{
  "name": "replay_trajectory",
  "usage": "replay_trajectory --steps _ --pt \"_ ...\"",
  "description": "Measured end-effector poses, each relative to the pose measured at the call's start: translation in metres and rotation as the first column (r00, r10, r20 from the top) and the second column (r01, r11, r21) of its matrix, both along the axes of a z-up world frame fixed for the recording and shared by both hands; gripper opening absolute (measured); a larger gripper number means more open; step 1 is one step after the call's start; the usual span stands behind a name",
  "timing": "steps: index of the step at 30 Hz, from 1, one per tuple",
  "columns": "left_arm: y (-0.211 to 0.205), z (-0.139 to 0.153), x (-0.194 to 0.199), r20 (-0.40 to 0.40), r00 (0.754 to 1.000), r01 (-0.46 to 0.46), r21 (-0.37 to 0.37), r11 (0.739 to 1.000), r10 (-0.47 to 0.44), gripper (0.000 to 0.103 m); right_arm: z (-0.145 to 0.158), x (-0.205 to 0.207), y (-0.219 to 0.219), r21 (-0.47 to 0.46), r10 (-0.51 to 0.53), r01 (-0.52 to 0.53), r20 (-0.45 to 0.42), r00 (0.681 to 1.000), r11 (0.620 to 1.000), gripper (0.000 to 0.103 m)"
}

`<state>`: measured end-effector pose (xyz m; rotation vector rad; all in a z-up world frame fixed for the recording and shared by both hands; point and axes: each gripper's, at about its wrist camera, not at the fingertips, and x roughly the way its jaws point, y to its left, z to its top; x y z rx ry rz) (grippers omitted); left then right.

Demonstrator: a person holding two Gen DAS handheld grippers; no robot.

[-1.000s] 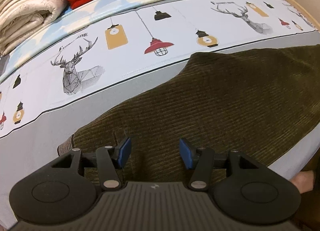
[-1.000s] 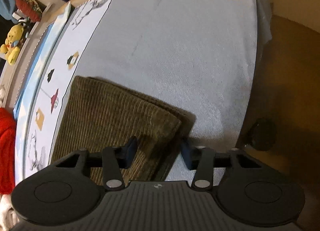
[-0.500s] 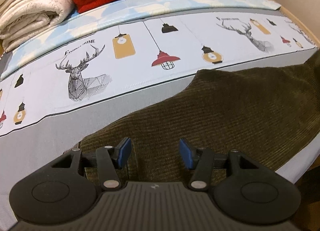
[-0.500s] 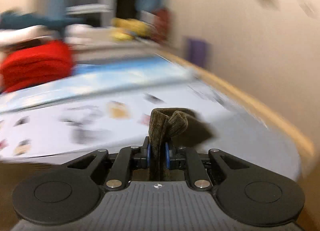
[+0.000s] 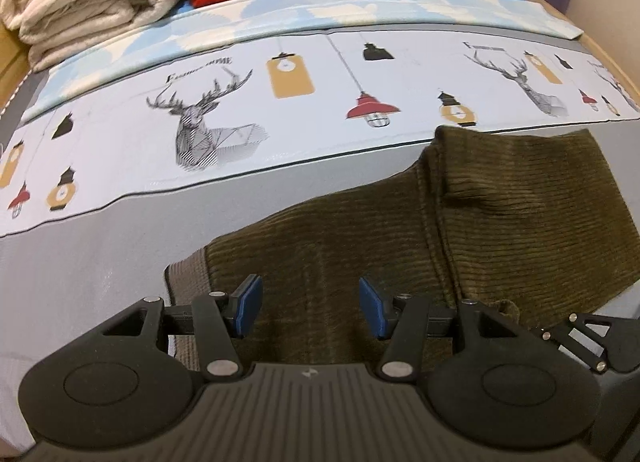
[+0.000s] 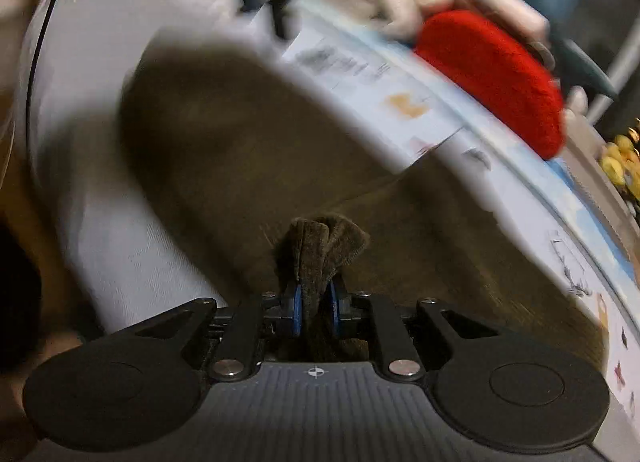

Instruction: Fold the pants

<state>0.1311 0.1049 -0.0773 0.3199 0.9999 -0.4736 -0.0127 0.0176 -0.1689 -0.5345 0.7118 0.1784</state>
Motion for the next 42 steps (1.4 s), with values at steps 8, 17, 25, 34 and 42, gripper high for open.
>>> replay_trajectory --steps 8,17,25,34,42 --pt "0.008 -0.002 0.002 -0.005 1.0 -0.008 0.004 1.0 0.008 0.059 0.041 -0.02 -0.007 0.051 0.164 -0.162 -0.035 0.986 0.985 0.042" --pt "-0.005 -0.007 0.0 -0.013 1.0 0.007 0.031 0.999 -0.007 0.059 0.033 0.004 -0.034 0.221 0.062 -0.047 -0.06 0.996 0.974 0.049" --pt "-0.016 -0.012 0.002 -0.023 1.0 0.022 0.057 0.998 -0.021 0.059 0.023 -0.021 -0.02 0.111 0.279 -0.273 -0.039 0.96 0.956 0.018" --pt "-0.056 -0.009 -0.003 -0.02 0.996 0.091 0.053 0.994 -0.09 0.059 0.071 -0.037 -0.078 0.337 0.108 -0.101 -0.001 0.994 0.936 0.042" --pt "-0.095 -0.014 -0.014 -0.03 0.98 0.199 0.067 0.978 -0.198 0.06 0.076 -0.055 -0.193 0.137 -0.161 0.177 -0.114 0.98 0.975 0.05"
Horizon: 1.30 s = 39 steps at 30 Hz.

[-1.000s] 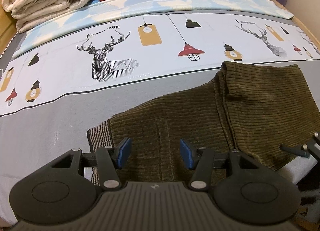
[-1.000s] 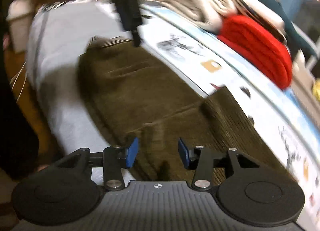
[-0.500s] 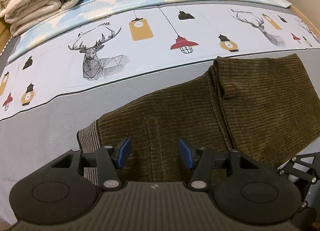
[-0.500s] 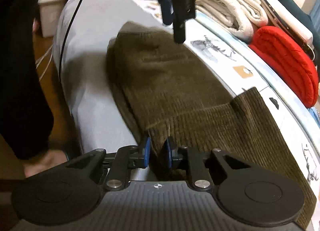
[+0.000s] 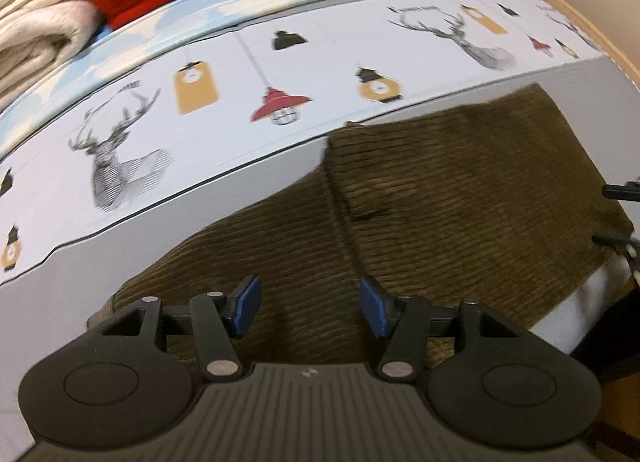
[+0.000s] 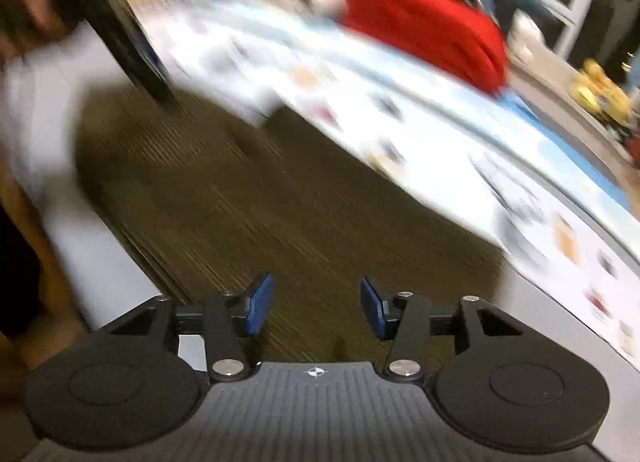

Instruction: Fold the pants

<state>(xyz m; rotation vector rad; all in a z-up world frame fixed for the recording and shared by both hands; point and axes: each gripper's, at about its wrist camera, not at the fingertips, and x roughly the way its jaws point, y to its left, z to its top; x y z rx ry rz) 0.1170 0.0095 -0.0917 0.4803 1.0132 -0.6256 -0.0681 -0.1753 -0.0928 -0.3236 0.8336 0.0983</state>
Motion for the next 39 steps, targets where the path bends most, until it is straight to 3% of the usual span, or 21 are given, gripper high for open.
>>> replay_trajectory --steps 2,5,9,10,12,15,18,21,26,30,33,36,39 --pt "-0.005 -0.002 -0.002 0.001 1.0 0.016 0.01 1.0 -0.016 0.061 -0.037 0.0 -0.036 -0.034 -0.08 0.074 -0.201 0.976 0.997 0.046" --pt "-0.007 -0.005 -0.001 -0.002 1.0 0.015 0.021 1.0 -0.015 0.061 -0.034 -0.011 -0.059 0.076 -0.112 0.127 -0.178 0.978 0.989 0.046" --pt "-0.012 -0.01 -0.001 -0.009 1.0 0.022 0.039 0.999 -0.022 0.061 -0.013 -0.023 -0.07 0.253 -0.151 0.159 -0.051 0.987 0.954 0.046" --pt "-0.013 -0.011 -0.001 -0.012 1.0 0.025 0.042 0.999 -0.025 0.061 -0.01 -0.023 -0.072 0.261 -0.168 0.171 -0.035 0.985 0.95 0.046" --pt "-0.015 -0.013 -0.003 -0.025 0.999 0.036 0.041 0.999 -0.035 0.061 -0.012 -0.019 -0.073 0.218 -0.191 0.194 -0.035 0.981 0.957 0.046" --pt "-0.017 -0.016 -0.005 -0.035 0.998 0.054 0.039 0.998 -0.053 0.061 -0.041 -0.008 -0.069 0.094 -0.205 0.225 -0.18 0.962 0.97 0.048" --pt "-0.013 -0.018 -0.003 -0.044 0.998 0.041 0.039 0.998 -0.039 0.062 -0.025 -0.009 -0.051 0.066 -0.193 0.198 -0.069 0.979 0.978 0.048" --pt "-0.001 -0.02 0.003 -0.047 0.999 0.001 0.036 0.999 0.0 0.062 -0.007 -0.013 -0.027 0.104 -0.136 0.129 0.059 0.989 0.986 0.049" --pt "0.042 -0.016 0.019 -0.074 0.989 -0.132 -0.01 0.991 0.131 0.062 -0.004 0.002 0.023 0.141 0.005 -0.019 0.097 0.995 0.99 0.049" --pt "0.098 -0.012 0.026 -0.132 0.954 -0.281 -0.079 0.956 0.269 0.062 -0.002 0.019 0.061 0.203 0.099 -0.12 0.108 0.989 0.972 0.049" --pt "0.142 -0.013 0.026 -0.185 0.914 -0.384 -0.106 0.917 0.361 0.062 -0.005 0.036 0.088 0.249 0.175 -0.189 0.078 0.981 0.95 0.05" --pt "0.181 -0.02 0.021 -0.268 0.855 -0.488 -0.128 0.864 0.443 0.062 -0.028 0.046 0.117 0.179 0.287 -0.268 -0.09 0.954 0.947 0.054" --pt "0.204 -0.026 0.012 -0.339 0.816 -0.537 -0.146 0.831 0.468 0.062 -0.023 0.043 0.127 0.116 0.31 -0.303 -0.05 0.949 0.946 0.054"
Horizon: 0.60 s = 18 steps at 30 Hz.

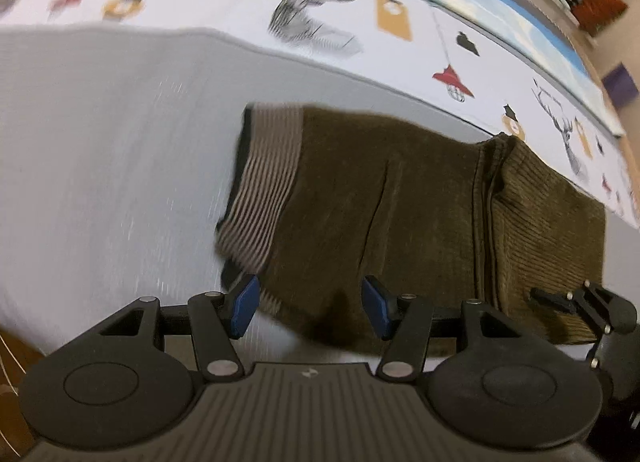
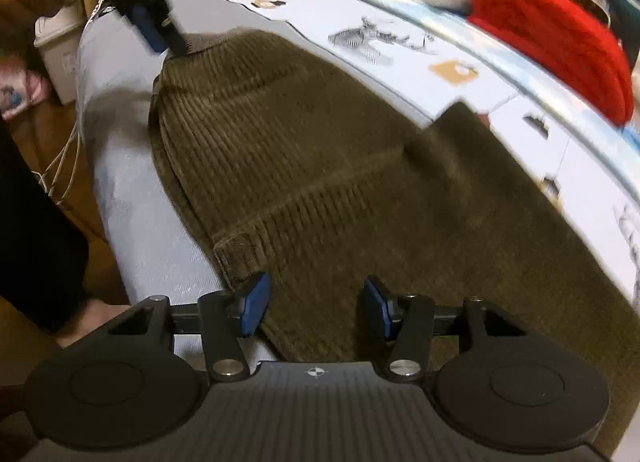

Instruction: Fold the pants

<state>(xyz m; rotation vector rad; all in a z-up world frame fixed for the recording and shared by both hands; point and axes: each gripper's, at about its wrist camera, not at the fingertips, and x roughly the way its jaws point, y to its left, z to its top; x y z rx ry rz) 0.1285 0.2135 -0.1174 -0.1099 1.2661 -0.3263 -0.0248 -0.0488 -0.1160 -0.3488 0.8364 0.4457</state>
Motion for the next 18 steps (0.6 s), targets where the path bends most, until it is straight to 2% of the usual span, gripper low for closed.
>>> replay_trajectory --steps 2,5,8,11,13,15,18 --pt "0.006 -0.004 -0.006 -0.022 0.999 -0.034 -0.018 0.999 0.034 0.068 0.011 0.005 -0.01 0.07 -0.021 0.02 0.017 1.0 0.997 0.054" --pt "0.013 -0.014 -0.013 -0.052 0.99 -0.131 -0.065 0.989 0.127 0.069 0.017 0.009 -0.023 0.145 -0.07 0.067 0.013 0.997 0.987 0.054" --pt "0.017 -0.031 -0.018 -0.082 0.963 -0.264 -0.134 0.955 0.255 0.069 -0.004 0.009 -0.019 0.071 -0.045 0.052 -0.096 0.994 0.996 0.054" --pt "0.017 -0.044 -0.022 -0.075 0.93 -0.367 -0.166 0.915 0.36 0.069 -0.001 0.004 -0.021 0.066 -0.027 0.03 -0.054 0.998 0.997 0.055" --pt "0.014 -0.053 -0.026 -0.065 0.915 -0.404 -0.16 0.901 0.398 0.07 0.004 0.002 -0.028 0.102 -0.047 0.051 -0.042 0.998 0.993 0.055" --pt "0.01 -0.053 -0.029 -0.021 0.906 -0.421 -0.16 0.893 0.423 0.072 0.004 0.003 -0.038 0.097 -0.09 0.094 -0.044 0.995 0.991 0.055" --pt "0.006 -0.052 -0.031 0.008 0.894 -0.441 -0.151 0.885 0.448 0.075 -0.001 0.003 -0.05 0.107 -0.119 0.127 -0.086 0.989 0.986 0.06"
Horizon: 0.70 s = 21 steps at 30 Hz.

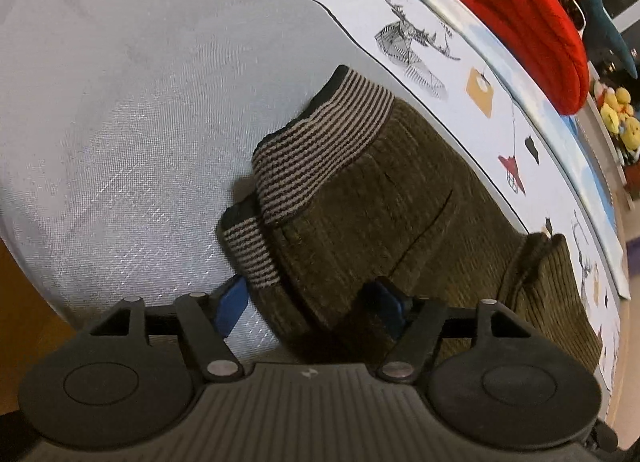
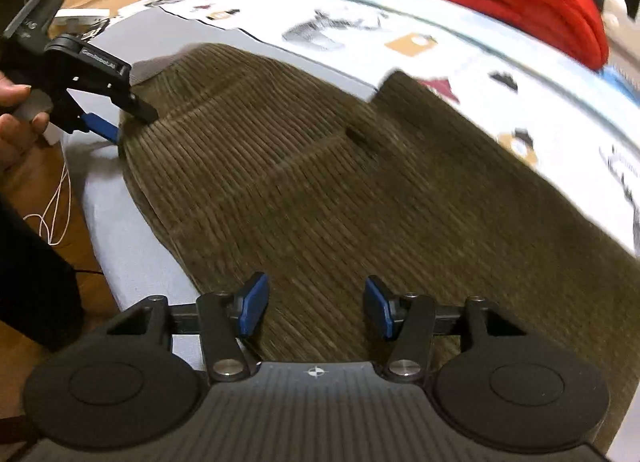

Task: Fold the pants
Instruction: 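Grasp the striped waistband with the left gripper and lift it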

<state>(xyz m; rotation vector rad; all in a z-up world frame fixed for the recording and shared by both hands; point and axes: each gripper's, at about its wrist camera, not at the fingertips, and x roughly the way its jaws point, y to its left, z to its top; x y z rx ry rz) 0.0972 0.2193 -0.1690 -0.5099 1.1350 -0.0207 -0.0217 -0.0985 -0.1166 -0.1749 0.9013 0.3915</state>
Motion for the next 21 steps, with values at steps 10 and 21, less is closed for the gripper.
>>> replay_trajectory --steps 10,21 --pt "-0.005 -0.005 0.005 0.007 1.0 -0.029 0.021 0.999 0.028 0.076 -0.009 -0.005 -0.011 0.024 -0.013 0.013 -0.034 0.999 1.0 0.062" --pt "-0.02 0.002 0.008 -0.001 0.999 -0.04 0.109 0.993 0.04 0.059 -0.008 -0.008 -0.016 0.03 -0.023 0.024 -0.036 0.999 0.999 0.062"
